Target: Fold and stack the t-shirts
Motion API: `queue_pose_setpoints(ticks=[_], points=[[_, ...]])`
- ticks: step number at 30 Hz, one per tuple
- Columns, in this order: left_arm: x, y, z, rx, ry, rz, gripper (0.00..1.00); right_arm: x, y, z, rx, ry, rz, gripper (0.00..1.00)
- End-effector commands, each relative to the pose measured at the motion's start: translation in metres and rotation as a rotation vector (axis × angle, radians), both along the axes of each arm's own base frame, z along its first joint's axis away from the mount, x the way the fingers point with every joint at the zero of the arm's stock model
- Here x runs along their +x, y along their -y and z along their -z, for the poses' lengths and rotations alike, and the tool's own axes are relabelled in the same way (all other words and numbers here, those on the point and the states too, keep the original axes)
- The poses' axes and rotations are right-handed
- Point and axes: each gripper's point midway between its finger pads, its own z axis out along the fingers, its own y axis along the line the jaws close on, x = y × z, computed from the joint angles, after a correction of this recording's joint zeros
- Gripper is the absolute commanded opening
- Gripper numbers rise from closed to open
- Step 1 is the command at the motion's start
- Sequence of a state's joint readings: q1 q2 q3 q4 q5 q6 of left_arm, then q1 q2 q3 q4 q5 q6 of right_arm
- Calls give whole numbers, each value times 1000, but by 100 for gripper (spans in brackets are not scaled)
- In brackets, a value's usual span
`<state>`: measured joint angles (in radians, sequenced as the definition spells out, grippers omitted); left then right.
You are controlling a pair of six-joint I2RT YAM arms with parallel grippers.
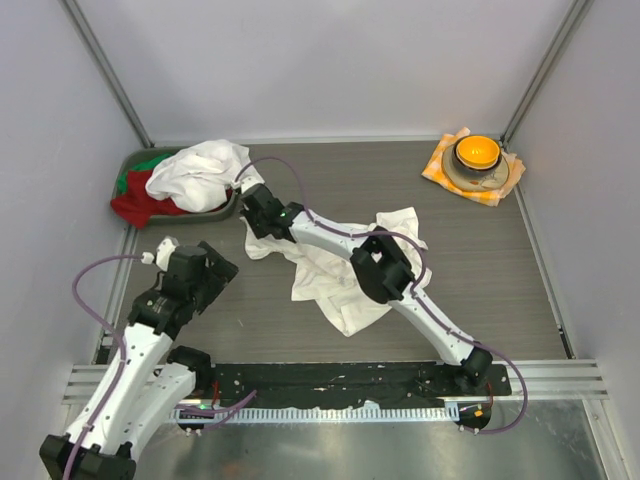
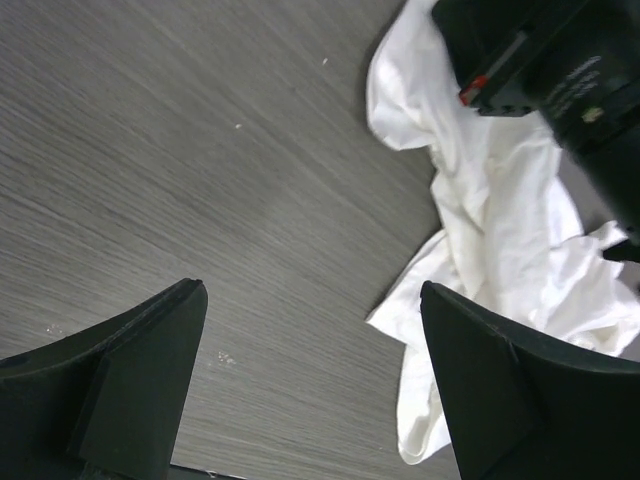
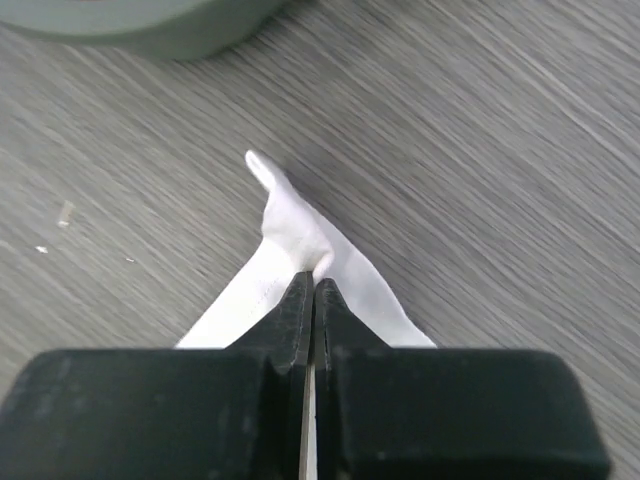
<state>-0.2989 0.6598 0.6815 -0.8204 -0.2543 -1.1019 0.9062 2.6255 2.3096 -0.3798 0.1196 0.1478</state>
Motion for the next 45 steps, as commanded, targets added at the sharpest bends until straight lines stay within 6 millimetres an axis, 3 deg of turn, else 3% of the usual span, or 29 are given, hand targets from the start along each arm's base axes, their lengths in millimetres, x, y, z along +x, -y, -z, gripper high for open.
queue_pose_setpoints(ticks=[1, 2, 4, 5, 6, 8, 9, 11, 13, 14, 15, 16, 17, 18, 19, 21, 24, 29, 36, 41, 45], points=[[20, 18, 8, -33, 57, 80, 92, 27, 36, -60, -46, 174, 143, 1], [22, 26, 12, -54, 45, 114, 92, 33, 42, -93, -9, 220, 174, 1], [29, 35, 15, -62, 47, 162, 92, 45, 67, -116, -6, 257, 236, 1], [36, 45, 16, -88, 50, 201, 91, 48, 82, -146, 15, 295, 277, 1], [39, 51, 18, -97, 48, 222, 90, 50, 91, -161, 29, 310, 299, 1], [47, 64, 20, -102, 48, 263, 89, 61, 122, -178, 22, 332, 361, 1], [49, 74, 19, -101, 51, 293, 89, 66, 141, -204, 40, 363, 399, 1], [57, 89, 21, -106, 50, 332, 89, 64, 171, -230, 31, 400, 460, 1], [59, 107, 24, -116, 36, 380, 89, 68, 201, -234, 2, 410, 519, 1], [62, 121, 26, -119, 30, 415, 89, 65, 217, -252, 10, 437, 562, 1], [63, 128, 29, -119, 20, 429, 89, 66, 230, -256, 4, 447, 590, 1], [67, 136, 26, -125, 24, 439, 89, 68, 246, -250, -26, 443, 619, 1], [66, 147, 25, -128, 29, 470, 89, 66, 258, -254, -37, 452, 642, 1], [67, 153, 37, -115, -7, 481, 89, 64, 273, -265, -38, 472, 680, 1], [70, 160, 35, -114, -5, 493, 89, 63, 289, -259, -63, 466, 702, 1], [69, 173, 48, -109, -44, 521, 89, 58, 306, -269, -56, 480, 734, 1], [65, 192, 61, -111, -87, 555, 89, 55, 326, -263, -82, 476, 772, 1], [50, 205, 80, -88, -158, 577, 81, 48, 332, -259, -69, 461, 783, 1], [35, 190, 88, -2, -203, 557, 73, 43, 331, -245, -58, 428, 776, 1], [29, 181, 98, 33, -234, 546, 55, 41, 330, -241, -47, 414, 772, 1], [24, 175, 112, 64, -265, 534, 53, 39, 330, -240, -46, 410, 771, 1]])
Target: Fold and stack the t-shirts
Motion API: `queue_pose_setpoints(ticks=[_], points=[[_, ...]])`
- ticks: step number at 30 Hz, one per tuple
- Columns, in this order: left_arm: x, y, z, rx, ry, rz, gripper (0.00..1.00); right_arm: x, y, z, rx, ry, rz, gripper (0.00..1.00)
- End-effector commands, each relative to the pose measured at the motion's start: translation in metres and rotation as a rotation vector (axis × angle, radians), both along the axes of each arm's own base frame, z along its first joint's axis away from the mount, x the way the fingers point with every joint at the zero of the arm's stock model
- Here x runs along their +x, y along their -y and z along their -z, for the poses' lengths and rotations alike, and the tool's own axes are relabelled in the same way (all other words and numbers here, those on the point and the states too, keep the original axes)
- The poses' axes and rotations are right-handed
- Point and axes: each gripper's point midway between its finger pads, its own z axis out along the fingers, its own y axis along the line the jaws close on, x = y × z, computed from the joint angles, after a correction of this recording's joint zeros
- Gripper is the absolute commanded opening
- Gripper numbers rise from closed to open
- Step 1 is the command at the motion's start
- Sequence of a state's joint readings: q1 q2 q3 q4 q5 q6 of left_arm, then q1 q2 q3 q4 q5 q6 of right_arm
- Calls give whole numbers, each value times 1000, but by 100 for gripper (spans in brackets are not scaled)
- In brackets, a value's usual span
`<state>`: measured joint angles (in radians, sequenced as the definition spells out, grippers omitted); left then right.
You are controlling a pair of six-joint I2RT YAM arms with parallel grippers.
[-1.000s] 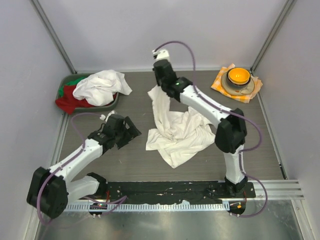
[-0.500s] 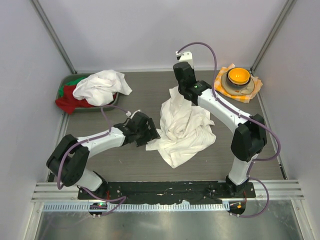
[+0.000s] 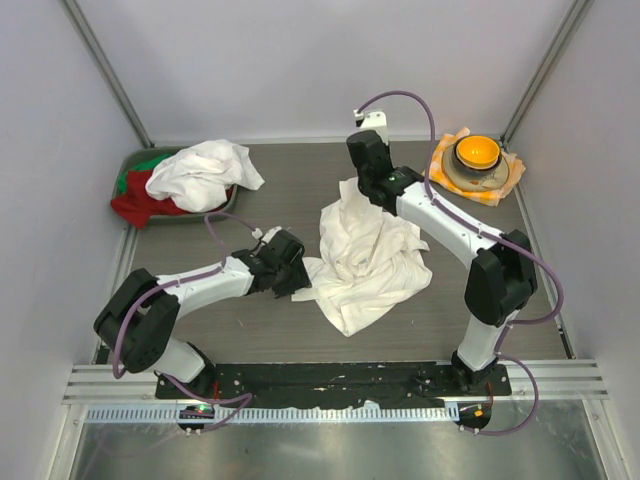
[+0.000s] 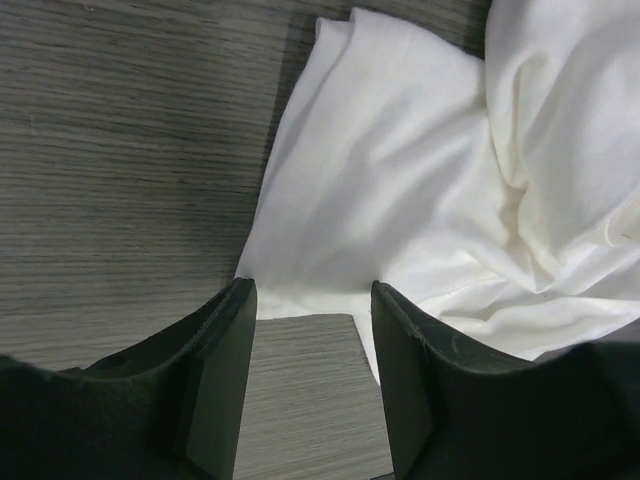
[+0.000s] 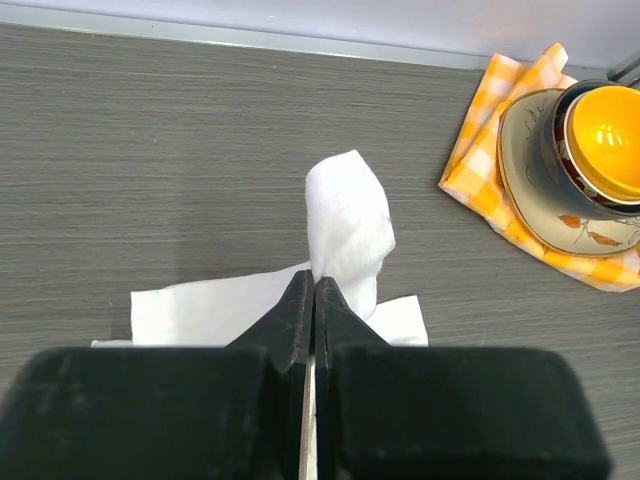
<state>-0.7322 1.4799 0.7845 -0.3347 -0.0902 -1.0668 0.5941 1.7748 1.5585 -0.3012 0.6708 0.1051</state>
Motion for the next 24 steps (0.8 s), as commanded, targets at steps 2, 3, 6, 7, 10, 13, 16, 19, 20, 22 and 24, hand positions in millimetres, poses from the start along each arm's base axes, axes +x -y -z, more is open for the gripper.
queue_pose_setpoints(ticks=[2, 3, 6, 7, 10, 13, 16, 19, 20, 22, 24], points=[[-1, -9, 10, 56, 4, -20, 52, -7, 4, -37, 81, 86, 13, 1], [-3, -10, 15, 71, -9, -21, 52, -8, 4, -36, 82, 83, 11, 1], [-7, -14, 25, 120, -33, -16, 51, -10, 6, -35, 83, 81, 12, 1], [-9, -14, 27, 135, -38, -9, 51, -12, 6, -37, 86, 83, 9, 1], [-10, -18, 34, 180, -51, -5, 50, -14, 7, -36, 88, 83, 10, 1], [-11, -20, 40, 207, -62, 3, 47, -15, 8, -34, 87, 80, 11, 1], [-14, -21, 46, 236, -77, 7, 38, -17, 8, -31, 88, 74, 10, 1], [-15, -21, 48, 244, -82, 10, 20, -18, 9, -30, 91, 76, 10, 1], [-16, -21, 49, 247, -83, 10, 17, -18, 10, -30, 88, 77, 14, 1], [-17, -21, 48, 249, -81, 8, 6, -19, 12, -28, 78, 73, 17, 1], [-17, -23, 42, 252, -74, 5, 0, -19, 15, -32, 73, 82, 32, 1]])
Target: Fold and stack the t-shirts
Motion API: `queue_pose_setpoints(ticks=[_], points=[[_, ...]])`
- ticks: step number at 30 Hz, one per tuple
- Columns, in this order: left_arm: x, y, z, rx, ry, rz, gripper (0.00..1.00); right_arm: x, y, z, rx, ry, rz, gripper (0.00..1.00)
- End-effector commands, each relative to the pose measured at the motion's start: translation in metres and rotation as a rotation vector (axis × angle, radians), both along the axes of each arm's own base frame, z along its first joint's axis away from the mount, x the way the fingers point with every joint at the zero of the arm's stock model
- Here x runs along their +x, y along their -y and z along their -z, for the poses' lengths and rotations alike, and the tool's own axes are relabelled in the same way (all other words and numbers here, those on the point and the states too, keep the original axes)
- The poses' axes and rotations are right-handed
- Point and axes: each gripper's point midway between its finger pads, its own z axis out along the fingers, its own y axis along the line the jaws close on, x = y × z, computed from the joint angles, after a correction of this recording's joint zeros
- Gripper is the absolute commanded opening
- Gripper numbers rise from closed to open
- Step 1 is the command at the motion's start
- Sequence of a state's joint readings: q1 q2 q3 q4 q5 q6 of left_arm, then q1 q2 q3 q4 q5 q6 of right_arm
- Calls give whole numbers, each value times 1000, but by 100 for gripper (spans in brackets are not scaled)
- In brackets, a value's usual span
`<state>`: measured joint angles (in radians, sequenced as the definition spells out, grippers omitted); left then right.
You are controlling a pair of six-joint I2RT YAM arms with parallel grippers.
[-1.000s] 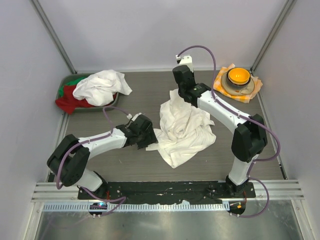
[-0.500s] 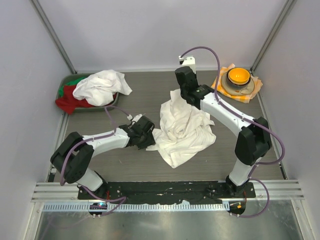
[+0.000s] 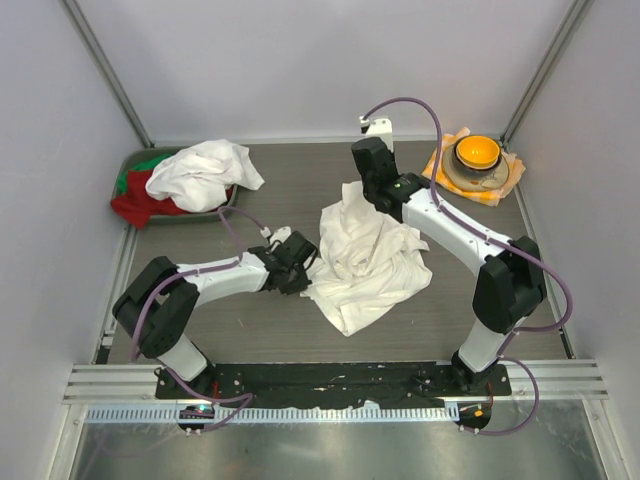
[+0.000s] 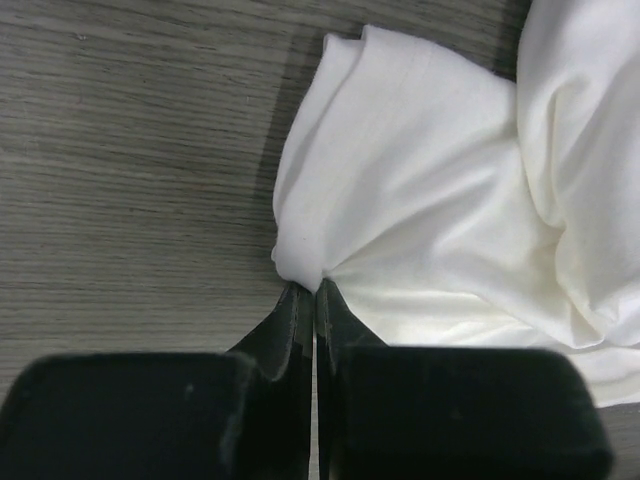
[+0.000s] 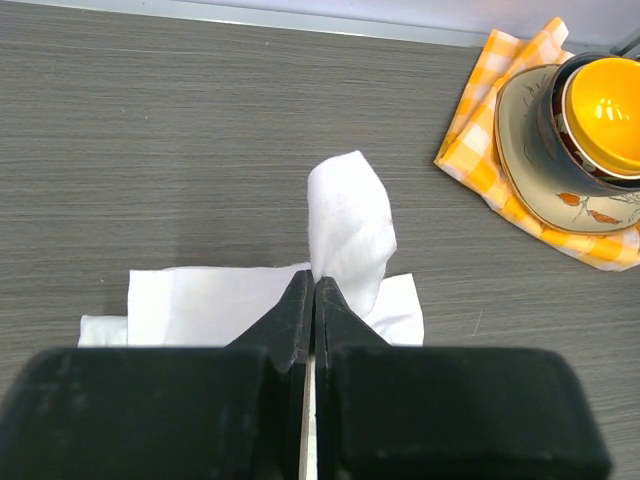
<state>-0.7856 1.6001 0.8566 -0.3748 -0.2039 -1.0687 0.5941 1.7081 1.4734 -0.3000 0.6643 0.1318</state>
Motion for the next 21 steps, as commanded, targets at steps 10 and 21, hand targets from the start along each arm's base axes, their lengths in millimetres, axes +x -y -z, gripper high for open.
queue_pose_setpoints(ticks=[10, 21], points=[[17, -28, -141, 58, 238, 13, 0, -33, 43, -131, 96, 261, 85, 1], [-8, -77, -381, -231, 741, -11, 0, -178, 86, -311, 372, 621, -227, 1]])
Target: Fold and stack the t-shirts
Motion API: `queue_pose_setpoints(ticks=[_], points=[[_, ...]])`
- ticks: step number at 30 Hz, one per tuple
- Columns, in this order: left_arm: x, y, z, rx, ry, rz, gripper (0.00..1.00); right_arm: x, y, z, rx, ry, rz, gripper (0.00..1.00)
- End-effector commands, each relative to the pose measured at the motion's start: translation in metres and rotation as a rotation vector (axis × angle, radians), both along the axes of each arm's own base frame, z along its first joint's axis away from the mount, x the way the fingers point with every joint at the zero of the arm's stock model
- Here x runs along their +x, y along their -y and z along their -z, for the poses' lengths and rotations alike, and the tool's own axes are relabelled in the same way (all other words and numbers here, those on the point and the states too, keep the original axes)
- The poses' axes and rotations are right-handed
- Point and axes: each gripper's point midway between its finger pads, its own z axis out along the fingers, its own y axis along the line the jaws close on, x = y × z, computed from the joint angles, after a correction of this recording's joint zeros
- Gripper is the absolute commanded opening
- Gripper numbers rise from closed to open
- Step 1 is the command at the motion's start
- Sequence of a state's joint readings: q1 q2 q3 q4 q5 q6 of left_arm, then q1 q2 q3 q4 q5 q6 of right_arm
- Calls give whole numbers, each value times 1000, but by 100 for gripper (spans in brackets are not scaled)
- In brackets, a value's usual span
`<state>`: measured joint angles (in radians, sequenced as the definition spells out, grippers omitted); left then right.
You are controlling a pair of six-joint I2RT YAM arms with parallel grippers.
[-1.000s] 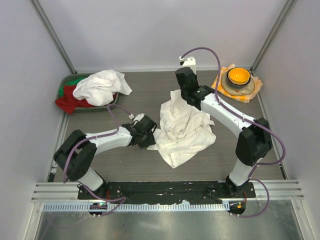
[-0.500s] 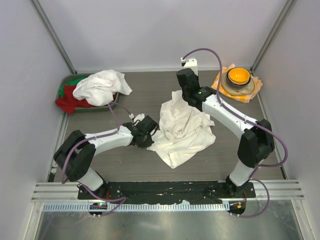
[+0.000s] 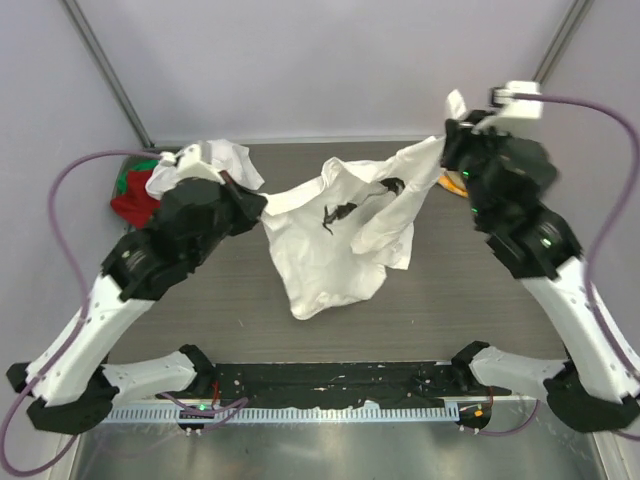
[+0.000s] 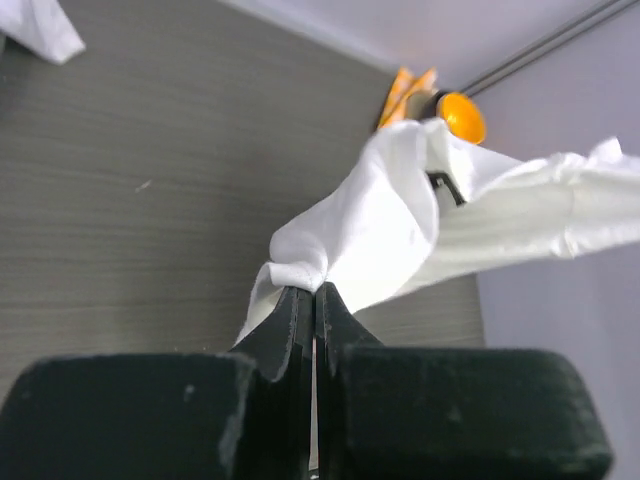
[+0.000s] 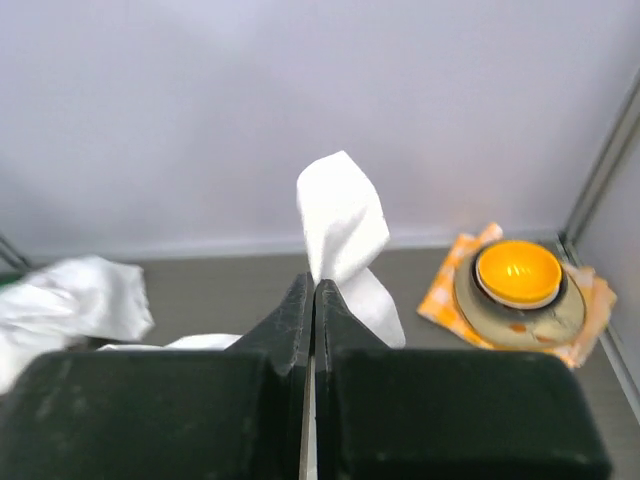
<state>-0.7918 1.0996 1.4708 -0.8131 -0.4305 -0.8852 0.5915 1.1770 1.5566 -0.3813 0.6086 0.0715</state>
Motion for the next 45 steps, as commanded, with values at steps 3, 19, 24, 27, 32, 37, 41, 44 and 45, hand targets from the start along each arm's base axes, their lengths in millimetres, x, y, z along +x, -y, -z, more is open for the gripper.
queue_pose_setpoints(ticks=[3, 19, 24, 27, 32, 37, 41, 44, 45], points=[[-49, -43, -83, -102, 269, 86, 0, -122, 28, -118, 139, 336, -286, 1], [-180, -102, -237, -364, 816, 376, 0, -274, 28, -207, 122, 675, -723, 1], [-147, -98, -222, -294, 723, 274, 0, -251, 30, -201, 142, 638, -648, 1], [-113, -80, -193, -212, 633, 227, 0, -219, 30, -181, 143, 565, -563, 1], [-56, -49, -108, -75, 476, 143, 0, -133, 24, -99, 129, 347, -351, 1], [-1, -34, -2, 47, 300, 14, 0, -56, 9, -5, 79, 147, -197, 1], [43, -31, 68, -9, 152, -20, 0, 3, 2, 77, 49, -13, -94, 1], [74, -42, 115, -29, 46, -72, 0, 47, 13, 118, 92, -98, -25, 1], [81, -44, 121, -35, 31, -84, 0, 60, 16, 127, 102, -113, -7, 1]])
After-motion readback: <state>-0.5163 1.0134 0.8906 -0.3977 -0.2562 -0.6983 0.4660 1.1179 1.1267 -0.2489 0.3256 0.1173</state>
